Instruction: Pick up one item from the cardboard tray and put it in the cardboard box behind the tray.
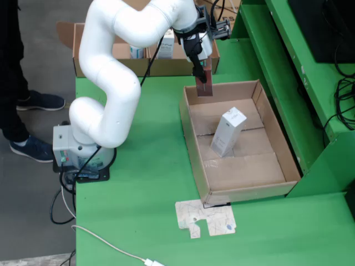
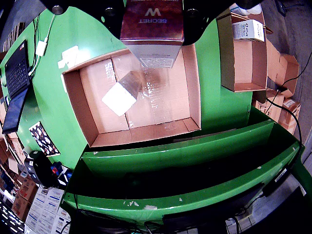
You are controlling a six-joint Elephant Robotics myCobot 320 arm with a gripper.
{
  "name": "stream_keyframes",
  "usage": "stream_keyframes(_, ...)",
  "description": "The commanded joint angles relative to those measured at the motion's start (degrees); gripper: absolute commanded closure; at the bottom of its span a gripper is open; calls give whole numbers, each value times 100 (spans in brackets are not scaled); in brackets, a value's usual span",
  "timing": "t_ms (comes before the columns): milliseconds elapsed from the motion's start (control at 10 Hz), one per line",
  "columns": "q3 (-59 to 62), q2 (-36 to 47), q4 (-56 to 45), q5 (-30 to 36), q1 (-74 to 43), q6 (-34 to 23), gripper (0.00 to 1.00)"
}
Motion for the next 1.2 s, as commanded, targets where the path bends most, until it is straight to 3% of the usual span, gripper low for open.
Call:
stream_keyframes(0,123,364,-84,-136,234,242,100)
stream_keyframes(500,123,643,-294,-139,375,569,100)
stream_keyframes(800,123,1123,-1158,-322,912,1210,100)
stream_keyframes(1100,123,1315,-1447,-435,1129,1427,100)
